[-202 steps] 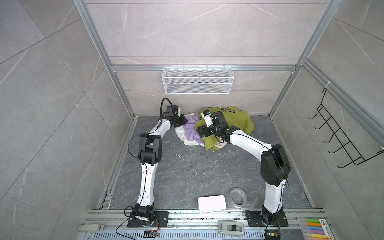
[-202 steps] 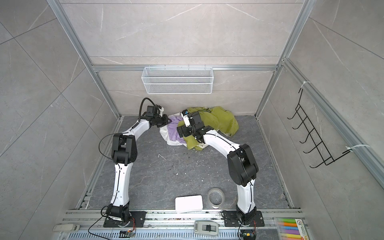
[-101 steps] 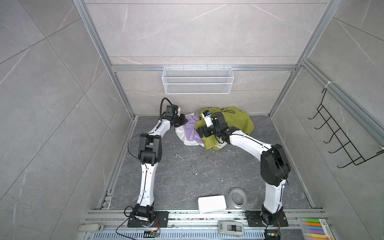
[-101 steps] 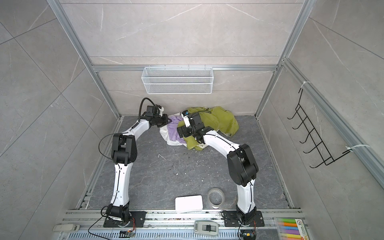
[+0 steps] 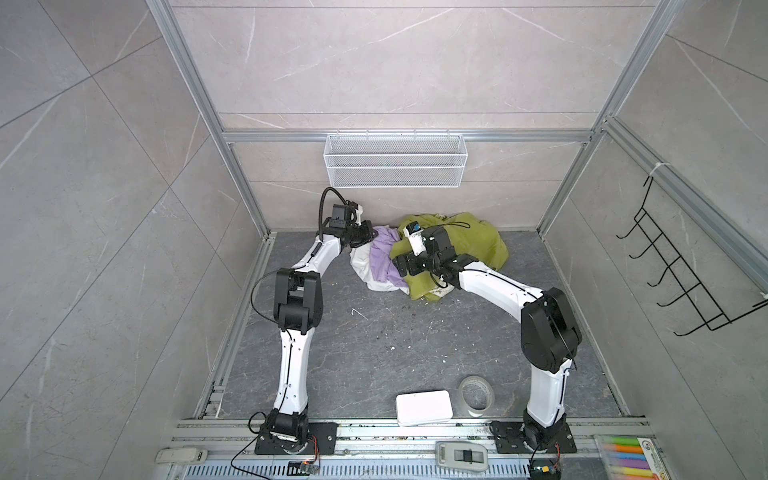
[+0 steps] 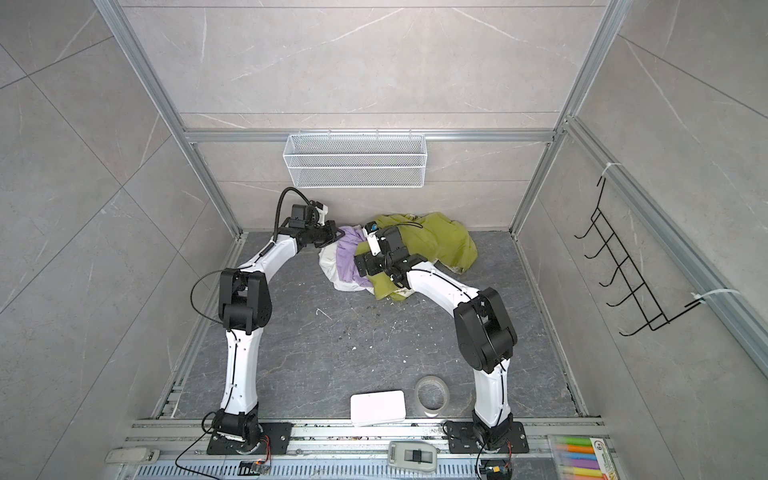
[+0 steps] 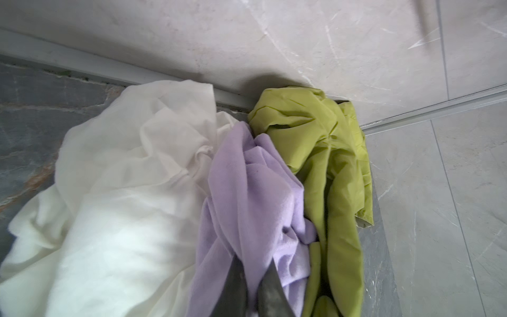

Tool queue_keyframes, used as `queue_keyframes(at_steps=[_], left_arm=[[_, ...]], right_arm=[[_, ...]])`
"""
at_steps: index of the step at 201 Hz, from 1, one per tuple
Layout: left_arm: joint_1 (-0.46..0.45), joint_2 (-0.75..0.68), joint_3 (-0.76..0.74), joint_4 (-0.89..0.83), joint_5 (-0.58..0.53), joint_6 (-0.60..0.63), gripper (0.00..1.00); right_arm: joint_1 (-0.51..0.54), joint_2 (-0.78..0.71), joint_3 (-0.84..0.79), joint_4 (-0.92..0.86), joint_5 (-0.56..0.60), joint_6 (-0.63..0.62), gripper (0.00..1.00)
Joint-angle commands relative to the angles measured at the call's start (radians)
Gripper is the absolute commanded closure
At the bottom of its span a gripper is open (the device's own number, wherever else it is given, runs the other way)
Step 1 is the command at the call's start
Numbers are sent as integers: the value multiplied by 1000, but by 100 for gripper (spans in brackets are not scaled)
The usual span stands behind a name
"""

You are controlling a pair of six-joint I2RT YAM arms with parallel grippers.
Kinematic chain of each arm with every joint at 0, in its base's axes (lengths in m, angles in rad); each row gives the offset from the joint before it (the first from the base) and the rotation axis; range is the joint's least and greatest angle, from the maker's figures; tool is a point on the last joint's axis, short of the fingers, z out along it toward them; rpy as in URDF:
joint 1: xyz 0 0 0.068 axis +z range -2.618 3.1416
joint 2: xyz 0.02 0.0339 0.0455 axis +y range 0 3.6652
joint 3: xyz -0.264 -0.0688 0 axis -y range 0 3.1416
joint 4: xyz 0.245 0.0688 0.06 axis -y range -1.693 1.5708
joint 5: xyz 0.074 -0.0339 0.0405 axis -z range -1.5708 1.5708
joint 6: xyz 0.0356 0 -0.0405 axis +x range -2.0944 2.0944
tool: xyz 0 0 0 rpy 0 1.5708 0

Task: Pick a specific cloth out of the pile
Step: 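Close the left gripper on the lavender cloth while the right gripper grasps it nearby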

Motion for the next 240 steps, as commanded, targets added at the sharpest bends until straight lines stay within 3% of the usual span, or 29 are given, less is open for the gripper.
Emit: queue_keyframes(at_steps=[1,112,240], left_arm=[[-8,-85,28,33,12,0,100],[-37,-148,25,24,-29,48,100],[-55,-183,17,116,8,7,100]], right_arm=[[6,-49,-21,26,-1,20,0],[6,-89,-66,60,15,27,0],[6,-108,-90,100,36,15,0]])
